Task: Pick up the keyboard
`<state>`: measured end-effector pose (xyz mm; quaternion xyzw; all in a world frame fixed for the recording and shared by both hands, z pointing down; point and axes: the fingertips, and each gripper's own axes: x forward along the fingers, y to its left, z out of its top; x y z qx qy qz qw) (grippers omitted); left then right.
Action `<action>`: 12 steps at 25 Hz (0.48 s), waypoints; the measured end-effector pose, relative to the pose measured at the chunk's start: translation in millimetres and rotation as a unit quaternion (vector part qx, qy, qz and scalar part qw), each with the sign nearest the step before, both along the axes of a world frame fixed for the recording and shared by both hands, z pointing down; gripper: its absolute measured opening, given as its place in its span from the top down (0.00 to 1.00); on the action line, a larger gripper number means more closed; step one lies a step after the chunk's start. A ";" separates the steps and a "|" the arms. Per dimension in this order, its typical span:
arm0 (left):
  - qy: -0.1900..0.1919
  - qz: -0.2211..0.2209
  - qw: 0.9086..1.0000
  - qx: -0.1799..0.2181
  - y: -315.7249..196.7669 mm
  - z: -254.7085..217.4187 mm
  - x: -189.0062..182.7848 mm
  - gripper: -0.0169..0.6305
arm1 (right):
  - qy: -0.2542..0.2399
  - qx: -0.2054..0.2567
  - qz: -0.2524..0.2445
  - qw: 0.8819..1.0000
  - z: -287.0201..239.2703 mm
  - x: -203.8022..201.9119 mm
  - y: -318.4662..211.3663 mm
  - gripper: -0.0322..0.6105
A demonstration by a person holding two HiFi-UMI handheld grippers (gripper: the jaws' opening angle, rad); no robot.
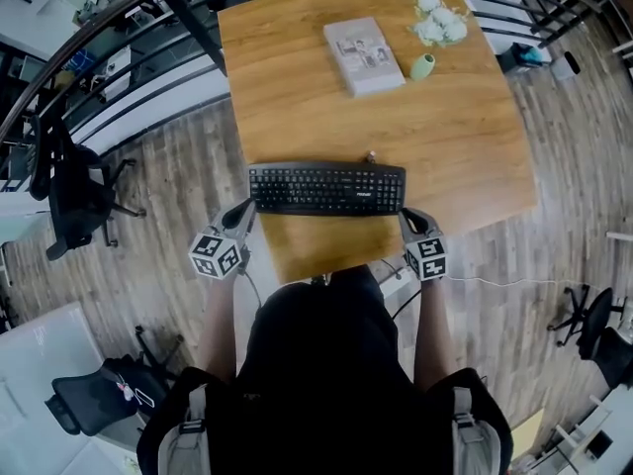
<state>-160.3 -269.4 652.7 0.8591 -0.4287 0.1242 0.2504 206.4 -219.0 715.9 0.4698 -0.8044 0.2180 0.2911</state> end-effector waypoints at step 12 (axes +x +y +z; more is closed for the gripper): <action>-0.058 -0.008 0.996 -0.066 -25.9 63.5 -14.6 0.80 | -0.013 -0.044 0.023 0.999 35.6 20.4 -24.7 0.92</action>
